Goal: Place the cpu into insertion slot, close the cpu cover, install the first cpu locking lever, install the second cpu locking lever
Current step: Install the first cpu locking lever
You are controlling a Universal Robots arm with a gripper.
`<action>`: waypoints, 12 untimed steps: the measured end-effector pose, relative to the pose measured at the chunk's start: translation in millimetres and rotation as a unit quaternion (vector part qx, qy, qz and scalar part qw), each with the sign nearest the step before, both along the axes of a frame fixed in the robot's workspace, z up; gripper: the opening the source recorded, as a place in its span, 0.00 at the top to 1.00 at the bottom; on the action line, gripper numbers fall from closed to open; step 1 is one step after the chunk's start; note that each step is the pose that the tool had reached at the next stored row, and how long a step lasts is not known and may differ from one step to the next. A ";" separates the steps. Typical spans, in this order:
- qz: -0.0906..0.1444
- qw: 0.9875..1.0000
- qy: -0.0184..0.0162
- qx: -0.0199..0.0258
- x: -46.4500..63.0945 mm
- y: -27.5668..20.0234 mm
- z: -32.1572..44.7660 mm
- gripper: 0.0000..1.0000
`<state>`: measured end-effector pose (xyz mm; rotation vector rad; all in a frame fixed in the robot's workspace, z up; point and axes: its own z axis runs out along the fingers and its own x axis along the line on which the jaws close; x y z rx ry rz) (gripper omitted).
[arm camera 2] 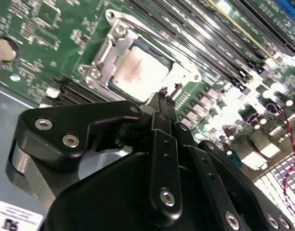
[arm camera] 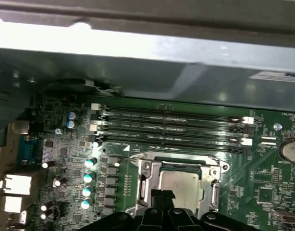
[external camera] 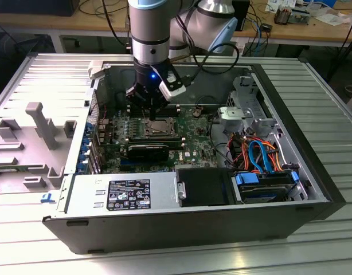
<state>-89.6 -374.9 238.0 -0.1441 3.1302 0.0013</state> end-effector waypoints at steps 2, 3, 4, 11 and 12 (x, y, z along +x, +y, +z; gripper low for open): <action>0.000 1.000 0.000 0.000 -10.1 0.0 0.0 0.89; 0.000 1.000 0.000 0.000 -13.2 0.0 0.0 0.89; 0.000 1.000 -0.001 0.000 -15.7 0.0 0.0 0.89; 0.000 1.000 -0.004 0.001 -26.7 0.1 6.8 0.89; 0.000 1.000 -0.004 0.001 -26.9 0.1 8.5 0.89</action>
